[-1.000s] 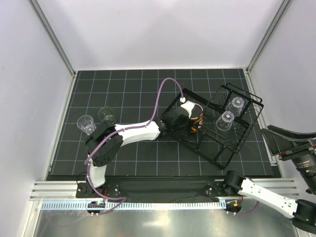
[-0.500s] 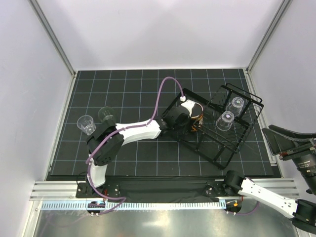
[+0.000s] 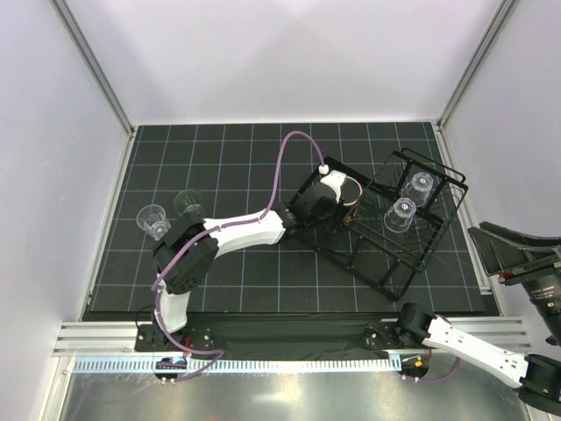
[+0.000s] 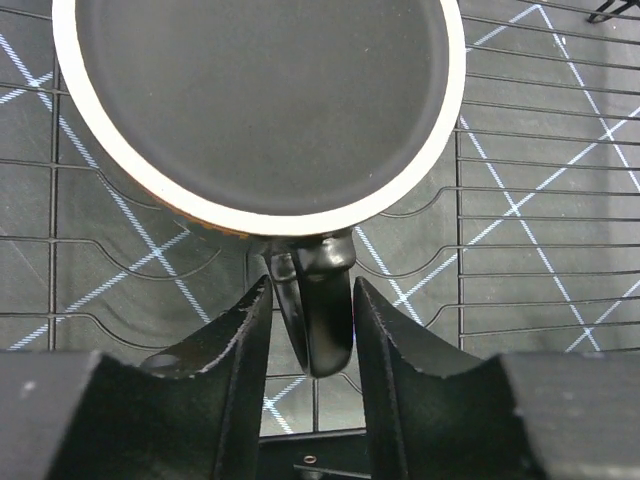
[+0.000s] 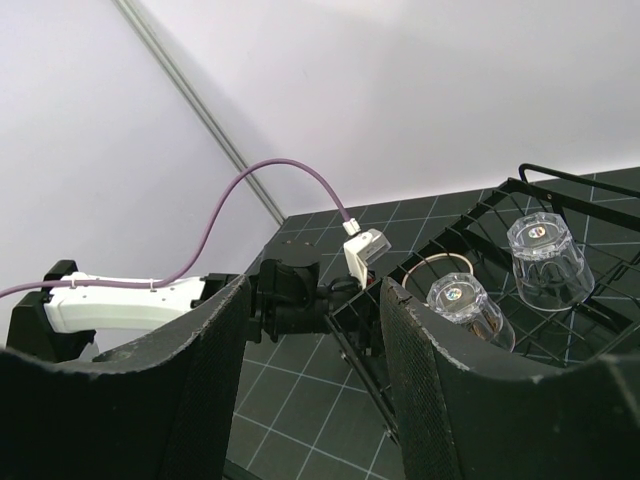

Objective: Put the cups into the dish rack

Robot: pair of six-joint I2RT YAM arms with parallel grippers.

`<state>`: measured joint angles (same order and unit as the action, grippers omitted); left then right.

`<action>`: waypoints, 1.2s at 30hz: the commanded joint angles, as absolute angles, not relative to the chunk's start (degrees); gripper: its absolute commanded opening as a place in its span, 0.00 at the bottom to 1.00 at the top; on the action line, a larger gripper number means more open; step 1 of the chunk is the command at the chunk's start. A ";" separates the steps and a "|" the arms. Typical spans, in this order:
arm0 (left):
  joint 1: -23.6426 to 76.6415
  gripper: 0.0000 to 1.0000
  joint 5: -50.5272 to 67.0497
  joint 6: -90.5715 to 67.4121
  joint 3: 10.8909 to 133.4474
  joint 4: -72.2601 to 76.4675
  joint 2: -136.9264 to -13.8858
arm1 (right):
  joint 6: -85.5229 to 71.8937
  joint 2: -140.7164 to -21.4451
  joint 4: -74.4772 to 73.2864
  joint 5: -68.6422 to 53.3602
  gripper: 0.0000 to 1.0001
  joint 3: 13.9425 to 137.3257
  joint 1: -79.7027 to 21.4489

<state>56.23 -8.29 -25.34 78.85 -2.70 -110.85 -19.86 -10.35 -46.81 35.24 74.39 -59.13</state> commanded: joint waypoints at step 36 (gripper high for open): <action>43.94 0.26 -8.36 -42.97 102.38 -28.03 -119.26 | -19.51 -14.59 -49.04 35.95 0.57 75.06 -59.33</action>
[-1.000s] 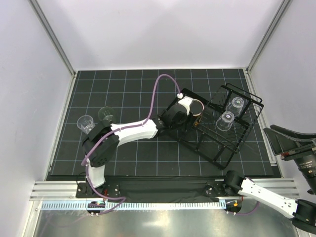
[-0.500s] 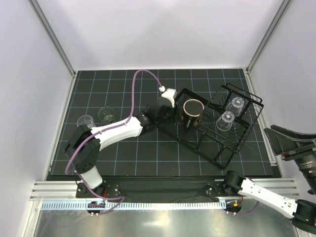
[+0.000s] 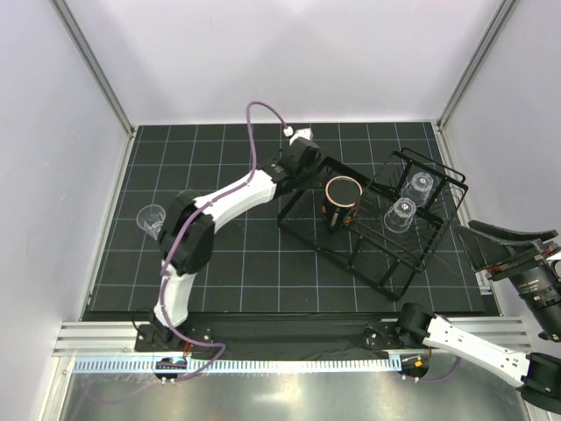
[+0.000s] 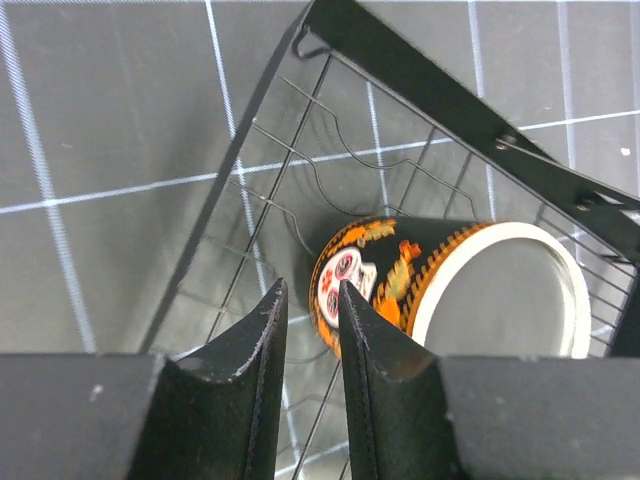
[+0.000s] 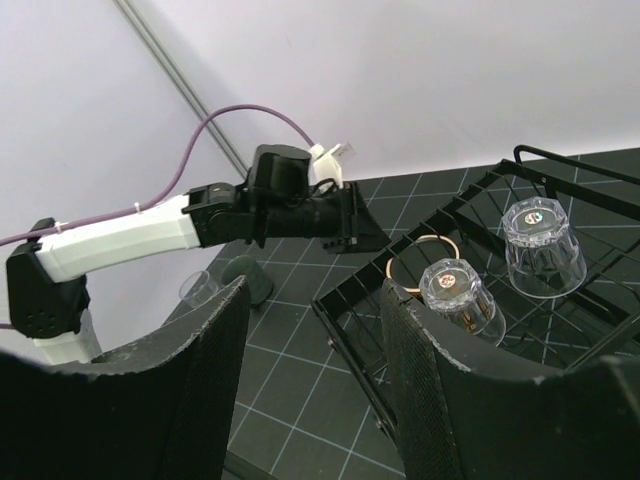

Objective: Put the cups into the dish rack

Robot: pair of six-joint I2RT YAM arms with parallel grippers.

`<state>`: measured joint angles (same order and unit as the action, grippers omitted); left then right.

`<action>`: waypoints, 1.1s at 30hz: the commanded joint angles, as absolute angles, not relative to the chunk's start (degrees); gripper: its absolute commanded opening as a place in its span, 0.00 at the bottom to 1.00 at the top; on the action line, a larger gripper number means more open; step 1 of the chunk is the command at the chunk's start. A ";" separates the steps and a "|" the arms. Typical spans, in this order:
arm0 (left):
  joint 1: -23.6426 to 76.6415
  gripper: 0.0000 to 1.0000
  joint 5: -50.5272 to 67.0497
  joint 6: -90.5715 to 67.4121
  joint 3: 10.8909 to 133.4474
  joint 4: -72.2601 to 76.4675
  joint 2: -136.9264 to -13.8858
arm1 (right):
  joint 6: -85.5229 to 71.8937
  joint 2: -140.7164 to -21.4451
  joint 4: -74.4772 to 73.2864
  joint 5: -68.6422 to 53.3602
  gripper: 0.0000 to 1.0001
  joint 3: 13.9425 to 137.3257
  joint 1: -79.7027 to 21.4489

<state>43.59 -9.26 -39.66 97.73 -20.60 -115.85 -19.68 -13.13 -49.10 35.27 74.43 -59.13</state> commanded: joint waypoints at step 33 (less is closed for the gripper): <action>53.26 0.40 4.74 -43.95 104.68 -23.38 -126.12 | -20.13 -13.89 -48.78 36.74 0.57 73.48 -59.50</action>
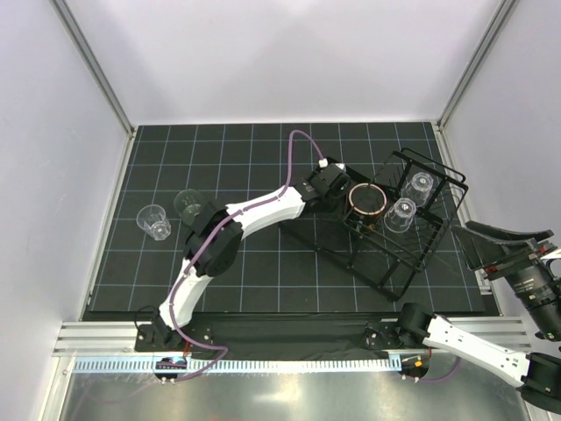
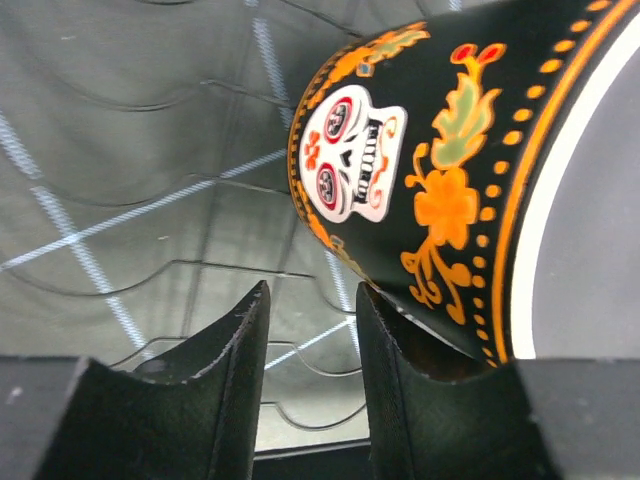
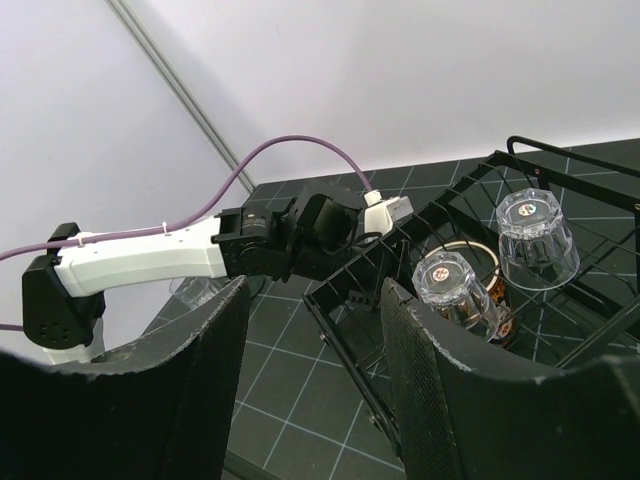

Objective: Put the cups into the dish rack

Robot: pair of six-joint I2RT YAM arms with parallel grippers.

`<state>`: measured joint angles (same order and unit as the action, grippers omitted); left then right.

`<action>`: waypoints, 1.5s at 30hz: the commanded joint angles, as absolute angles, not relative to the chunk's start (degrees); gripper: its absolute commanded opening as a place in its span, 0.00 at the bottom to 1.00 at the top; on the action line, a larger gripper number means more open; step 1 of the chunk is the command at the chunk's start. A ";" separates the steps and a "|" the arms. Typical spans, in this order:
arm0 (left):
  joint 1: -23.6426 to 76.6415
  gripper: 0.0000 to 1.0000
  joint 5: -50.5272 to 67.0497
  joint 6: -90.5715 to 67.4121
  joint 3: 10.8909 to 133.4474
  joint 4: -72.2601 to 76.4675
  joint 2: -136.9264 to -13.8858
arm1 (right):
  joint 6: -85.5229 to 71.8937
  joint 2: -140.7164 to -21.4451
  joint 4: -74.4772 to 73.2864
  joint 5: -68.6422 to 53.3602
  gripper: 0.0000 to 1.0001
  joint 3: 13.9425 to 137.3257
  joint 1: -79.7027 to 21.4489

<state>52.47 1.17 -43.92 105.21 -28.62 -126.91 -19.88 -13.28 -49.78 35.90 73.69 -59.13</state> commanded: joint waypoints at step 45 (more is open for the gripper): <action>34.82 0.58 -32.62 -53.35 66.44 -57.38 -60.54 | -14.32 -42.18 -40.61 15.75 0.61 76.02 -59.41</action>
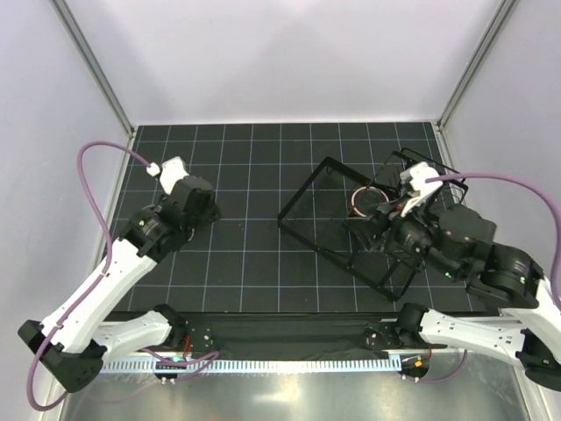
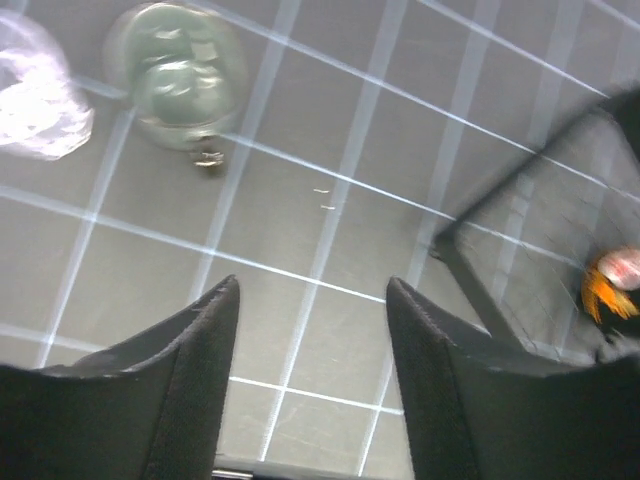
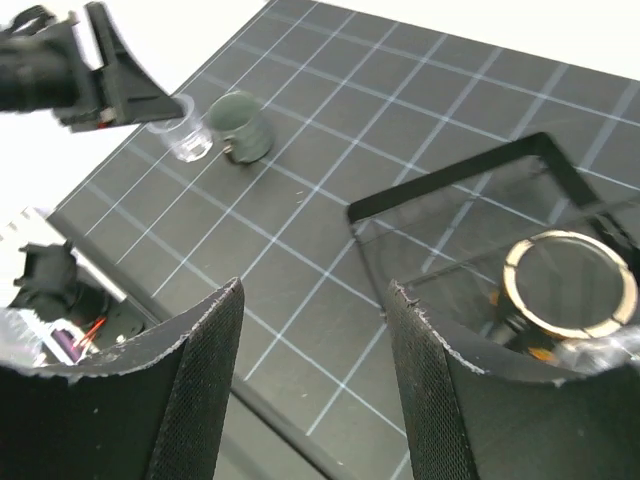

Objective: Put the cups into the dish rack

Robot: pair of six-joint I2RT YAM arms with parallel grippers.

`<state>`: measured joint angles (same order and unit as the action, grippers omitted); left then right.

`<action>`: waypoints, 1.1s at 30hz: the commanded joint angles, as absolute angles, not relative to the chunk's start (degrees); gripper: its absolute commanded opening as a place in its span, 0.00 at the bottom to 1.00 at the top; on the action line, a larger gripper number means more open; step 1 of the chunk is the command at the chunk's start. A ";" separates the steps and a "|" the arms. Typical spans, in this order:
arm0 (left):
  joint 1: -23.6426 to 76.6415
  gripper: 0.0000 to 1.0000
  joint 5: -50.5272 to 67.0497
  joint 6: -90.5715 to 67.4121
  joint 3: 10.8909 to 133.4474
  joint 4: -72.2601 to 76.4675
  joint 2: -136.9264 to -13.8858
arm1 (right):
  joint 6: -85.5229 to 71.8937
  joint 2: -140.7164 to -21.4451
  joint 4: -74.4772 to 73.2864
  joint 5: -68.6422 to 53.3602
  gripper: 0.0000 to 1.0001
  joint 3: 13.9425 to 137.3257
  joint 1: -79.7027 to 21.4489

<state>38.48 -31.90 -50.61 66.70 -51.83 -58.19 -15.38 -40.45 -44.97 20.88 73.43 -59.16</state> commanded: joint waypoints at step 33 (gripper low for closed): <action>15.21 0.44 -23.65 -39.64 88.68 -49.31 -103.18 | -19.60 -39.11 -46.58 15.64 0.61 76.82 -59.50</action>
<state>15.97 -23.83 -41.54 86.63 -50.65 -101.30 -19.46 -39.57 -46.33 14.26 75.24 -59.16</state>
